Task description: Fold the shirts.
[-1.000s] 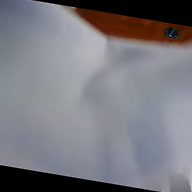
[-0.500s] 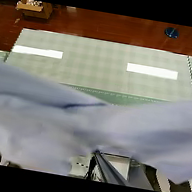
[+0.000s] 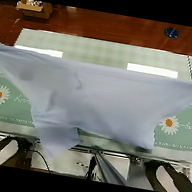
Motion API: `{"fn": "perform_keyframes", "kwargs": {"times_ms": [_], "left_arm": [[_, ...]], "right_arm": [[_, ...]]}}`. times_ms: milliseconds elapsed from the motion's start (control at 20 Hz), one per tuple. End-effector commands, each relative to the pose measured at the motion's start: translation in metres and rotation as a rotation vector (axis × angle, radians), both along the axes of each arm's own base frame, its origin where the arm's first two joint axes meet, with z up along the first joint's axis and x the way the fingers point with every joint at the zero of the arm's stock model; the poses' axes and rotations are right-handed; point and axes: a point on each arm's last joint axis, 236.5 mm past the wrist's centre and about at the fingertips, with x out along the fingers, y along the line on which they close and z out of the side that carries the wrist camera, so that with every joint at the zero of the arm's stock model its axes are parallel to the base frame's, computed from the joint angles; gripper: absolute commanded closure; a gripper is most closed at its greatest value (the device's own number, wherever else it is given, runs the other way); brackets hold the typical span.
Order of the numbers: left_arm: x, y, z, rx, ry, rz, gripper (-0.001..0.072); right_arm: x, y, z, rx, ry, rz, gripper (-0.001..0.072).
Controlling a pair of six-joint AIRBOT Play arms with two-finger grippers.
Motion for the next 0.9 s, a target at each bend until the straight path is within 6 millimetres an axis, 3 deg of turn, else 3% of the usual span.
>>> {"fn": "perform_keyframes", "kwargs": {"times_ms": [0,200,300,450,600,850], "left_arm": [[0.058,-0.016,-0.064,-0.088,0.160,-0.074,0.0691],[0.130,-0.053,-0.110,-0.099,0.117,-0.144,0.0690],[0.171,-0.059,-0.120,-0.099,0.028,-0.105,0.0690],[0.221,-0.050,-0.126,-0.085,-0.093,0.000,0.0690],[0.248,-0.041,-0.153,-0.079,-0.096,0.052,0.0690],[0.261,-0.044,-0.234,-0.086,0.056,0.058,0.0690]], "right_arm": [[0.051,0.009,-0.070,0.141,0.174,0.050,0.0693],[0.111,0.001,-0.111,0.183,0.130,0.025,0.0692],[0.148,-0.008,-0.112,0.174,0.008,-0.018,0.0693],[0.199,-0.024,-0.101,0.168,-0.186,-0.105,0.0693],[0.224,-0.036,-0.116,0.160,-0.227,-0.150,0.0693],[0.237,-0.030,-0.177,0.213,-0.124,-0.137,0.0693]]}}
